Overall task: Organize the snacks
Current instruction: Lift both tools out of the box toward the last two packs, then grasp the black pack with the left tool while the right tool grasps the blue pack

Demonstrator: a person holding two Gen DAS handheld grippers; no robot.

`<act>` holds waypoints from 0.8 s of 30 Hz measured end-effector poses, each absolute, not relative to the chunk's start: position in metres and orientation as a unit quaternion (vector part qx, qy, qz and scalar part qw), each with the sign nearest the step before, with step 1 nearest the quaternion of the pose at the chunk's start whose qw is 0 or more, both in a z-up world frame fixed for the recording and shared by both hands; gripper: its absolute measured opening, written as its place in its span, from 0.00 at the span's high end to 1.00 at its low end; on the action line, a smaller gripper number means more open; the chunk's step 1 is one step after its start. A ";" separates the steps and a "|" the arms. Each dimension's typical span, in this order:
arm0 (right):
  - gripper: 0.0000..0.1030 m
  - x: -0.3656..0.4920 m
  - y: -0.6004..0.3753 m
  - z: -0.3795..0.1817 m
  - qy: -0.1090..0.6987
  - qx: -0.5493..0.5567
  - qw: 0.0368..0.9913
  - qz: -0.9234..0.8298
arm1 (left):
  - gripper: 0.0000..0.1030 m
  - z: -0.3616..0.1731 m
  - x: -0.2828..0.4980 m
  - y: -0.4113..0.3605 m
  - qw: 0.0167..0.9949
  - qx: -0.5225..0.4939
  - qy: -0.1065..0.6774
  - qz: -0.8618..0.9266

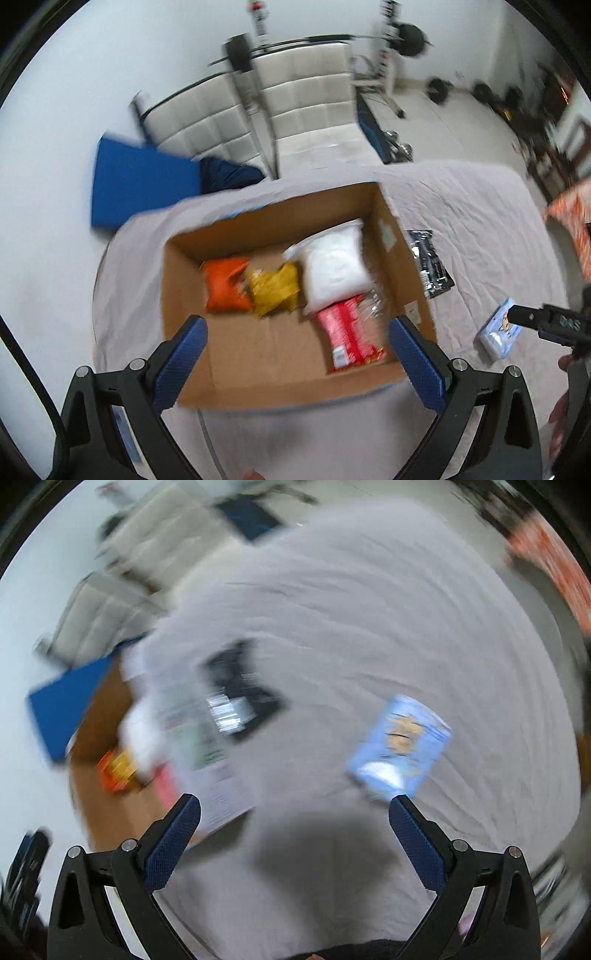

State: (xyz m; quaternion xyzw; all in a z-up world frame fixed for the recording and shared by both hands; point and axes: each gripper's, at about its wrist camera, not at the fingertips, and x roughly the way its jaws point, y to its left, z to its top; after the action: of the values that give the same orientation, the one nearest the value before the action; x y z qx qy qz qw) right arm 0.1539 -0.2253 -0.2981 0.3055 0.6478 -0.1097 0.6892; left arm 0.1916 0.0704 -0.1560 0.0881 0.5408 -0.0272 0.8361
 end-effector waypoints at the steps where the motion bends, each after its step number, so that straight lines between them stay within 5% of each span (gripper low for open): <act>1: 0.00 0.150 -0.241 -0.320 0.656 0.323 0.670 -0.133 | 0.02 -0.159 0.200 0.055 0.834 0.110 0.539 -0.036; 9: 0.02 0.143 -0.284 -0.418 0.679 0.405 0.586 -0.179 | 0.02 -0.194 0.261 -0.041 0.797 0.220 0.555 -0.095; 12: 0.32 0.156 -0.275 -0.432 0.715 0.354 0.580 -0.164 | 0.02 -0.213 0.282 -0.066 0.773 0.197 0.592 -0.112; 18: 0.49 0.165 -0.291 -0.422 0.723 0.308 0.601 -0.147 | 0.02 -0.254 0.301 -0.125 0.743 0.196 0.629 -0.118; 24: 0.49 0.181 -0.328 -0.404 0.719 0.265 0.623 -0.160 | 0.02 -0.300 0.325 -0.153 0.735 0.135 0.659 -0.082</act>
State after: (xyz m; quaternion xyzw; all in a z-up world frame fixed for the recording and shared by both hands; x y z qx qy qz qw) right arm 0.1814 -0.3283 -0.4043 0.2652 0.7186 -0.1596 0.6227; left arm 0.3255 -0.1530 -0.2995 0.1351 0.6591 -0.0824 0.7352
